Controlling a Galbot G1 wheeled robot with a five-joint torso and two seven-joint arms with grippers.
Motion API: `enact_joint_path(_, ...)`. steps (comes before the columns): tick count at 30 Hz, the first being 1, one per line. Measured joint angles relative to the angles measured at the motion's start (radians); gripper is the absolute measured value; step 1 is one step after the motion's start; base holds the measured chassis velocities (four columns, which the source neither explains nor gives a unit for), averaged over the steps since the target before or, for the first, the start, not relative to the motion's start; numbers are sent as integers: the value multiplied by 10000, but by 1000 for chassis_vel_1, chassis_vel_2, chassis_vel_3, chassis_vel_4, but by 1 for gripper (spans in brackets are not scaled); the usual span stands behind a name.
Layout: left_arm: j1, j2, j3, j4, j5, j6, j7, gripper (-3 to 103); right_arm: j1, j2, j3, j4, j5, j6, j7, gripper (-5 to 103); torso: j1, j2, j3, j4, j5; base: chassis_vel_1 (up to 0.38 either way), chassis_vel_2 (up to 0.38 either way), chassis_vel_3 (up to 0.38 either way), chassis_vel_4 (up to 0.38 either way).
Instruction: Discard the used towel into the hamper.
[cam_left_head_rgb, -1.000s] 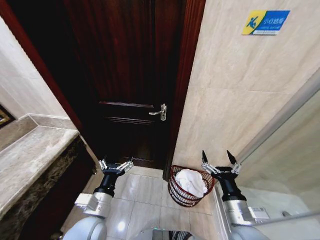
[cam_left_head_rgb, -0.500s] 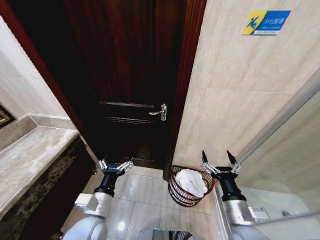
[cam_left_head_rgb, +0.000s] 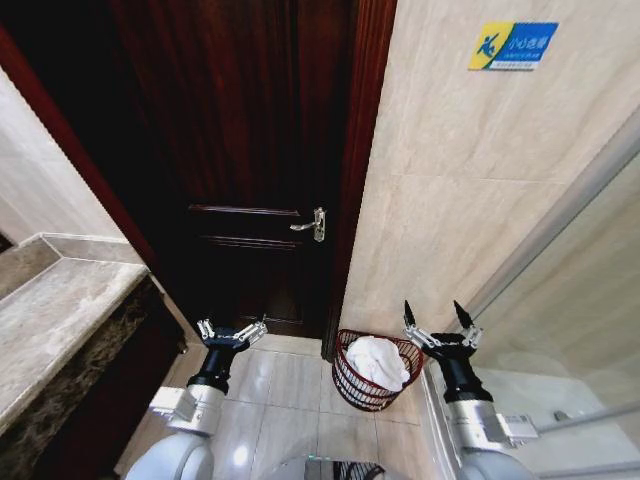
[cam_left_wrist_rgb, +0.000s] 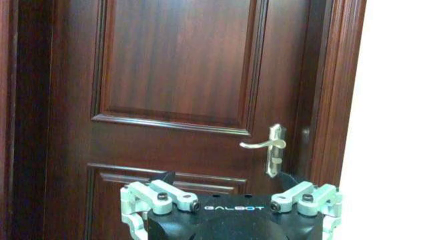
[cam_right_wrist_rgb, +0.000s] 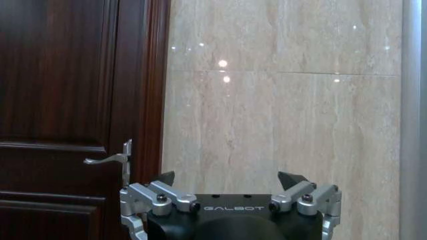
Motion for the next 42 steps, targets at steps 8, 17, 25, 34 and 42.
enact_joint_path(8, 0, 0, 0, 0, 0, 0, 0, 100, 0, 0, 0, 0, 0, 0, 0, 100, 3, -1, 1, 0, 0, 0, 0, 0, 0)
enact_joint_path(17, 0, 0, 0, 0, 0, 0, 0, 100, -1, 0, 0, 0, 0, 0, 0, 100, 2, 0, 1, -2, 0, 87, -90, -99, 104)
enact_joint_path(25, 0, 0, 0, 0, 0, 0, 0, 100, -2, 0, 0, 0, 0, 0, 0, 100, -3, 4, -1, 0, 0, 125, -126, -129, 129)
enact_joint_path(34, 0, 0, 0, 0, 0, 0, 0, 100, -2, 0, 0, 0, 0, 0, 0, 100, -2, 3, -1, 0, 0, 78, -80, -84, 89)
enact_joint_path(42, 0, 0, 0, 0, 0, 0, 0, 100, 0, 0, 0, 0, 0, 0, 0, 100, 2, -1, 1, 1, 0, -7, -6, -11, -5)
